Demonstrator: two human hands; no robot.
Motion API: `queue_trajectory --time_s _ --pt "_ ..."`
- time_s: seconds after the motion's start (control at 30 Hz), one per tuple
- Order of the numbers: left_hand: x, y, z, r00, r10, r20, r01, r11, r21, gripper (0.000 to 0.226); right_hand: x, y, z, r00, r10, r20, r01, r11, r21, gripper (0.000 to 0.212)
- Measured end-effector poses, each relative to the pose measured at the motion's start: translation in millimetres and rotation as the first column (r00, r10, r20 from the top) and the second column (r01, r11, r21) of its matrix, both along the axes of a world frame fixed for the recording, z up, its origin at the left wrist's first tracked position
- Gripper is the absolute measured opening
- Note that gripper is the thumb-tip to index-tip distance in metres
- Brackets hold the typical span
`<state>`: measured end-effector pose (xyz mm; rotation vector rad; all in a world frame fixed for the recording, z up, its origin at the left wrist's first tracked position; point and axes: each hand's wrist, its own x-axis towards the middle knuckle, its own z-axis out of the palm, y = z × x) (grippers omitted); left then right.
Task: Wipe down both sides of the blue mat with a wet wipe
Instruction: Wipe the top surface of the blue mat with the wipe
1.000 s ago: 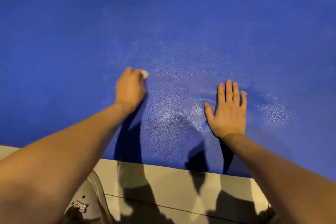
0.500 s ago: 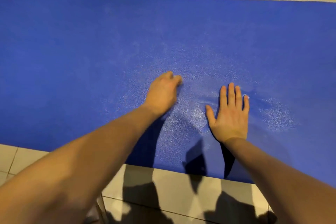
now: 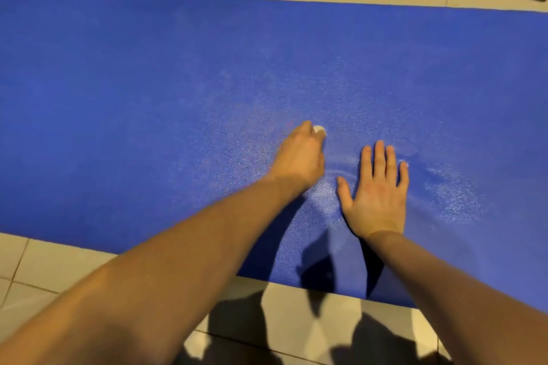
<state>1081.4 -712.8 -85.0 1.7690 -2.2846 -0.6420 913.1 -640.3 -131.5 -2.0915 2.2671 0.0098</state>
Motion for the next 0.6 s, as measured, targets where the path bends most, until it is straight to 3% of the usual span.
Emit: queue_trajectory --time_s 0.07,0.13,0.2,0.3,0.43,0.6 --pt "16.9 -8.2 -1.1 0.995 -0.097 0.031 0.098 0.995 -0.034 0.011 -0.5 0.1 -0.6 1.0 0.002 -0.003 -0.002 1.0 0.004 0.08" --pt "52.8 -23.5 -3.0 0.987 -0.084 0.135 0.094 0.993 -0.072 0.013 -0.8 0.2 -1.0 1.0 0.008 -0.003 -0.008 1.0 0.003 0.08" --pt "97.5 -37.7 -3.3 0.981 0.059 0.186 -0.038 0.993 -0.114 0.015 -0.9 0.3 -1.2 1.0 0.011 -0.001 -0.011 1.0 0.007 0.08" --pt "146.6 -42.9 -1.6 0.936 0.323 0.141 -0.307 0.944 -0.125 0.023 -1.6 0.6 -1.2 1.0 0.009 -0.005 -0.008 1.0 0.014 0.08" --pt "118.8 -35.9 4.0 0.923 0.381 0.047 -0.378 0.924 -0.053 0.022 -1.7 -0.2 -0.5 1.0 0.007 -0.012 -0.007 0.999 0.032 0.08" --pt "50.5 -22.9 0.4 0.949 0.303 -0.086 -0.302 0.953 0.017 0.015 -0.7 -1.6 1.5 1.0 0.009 -0.004 -0.009 0.998 0.057 0.081"
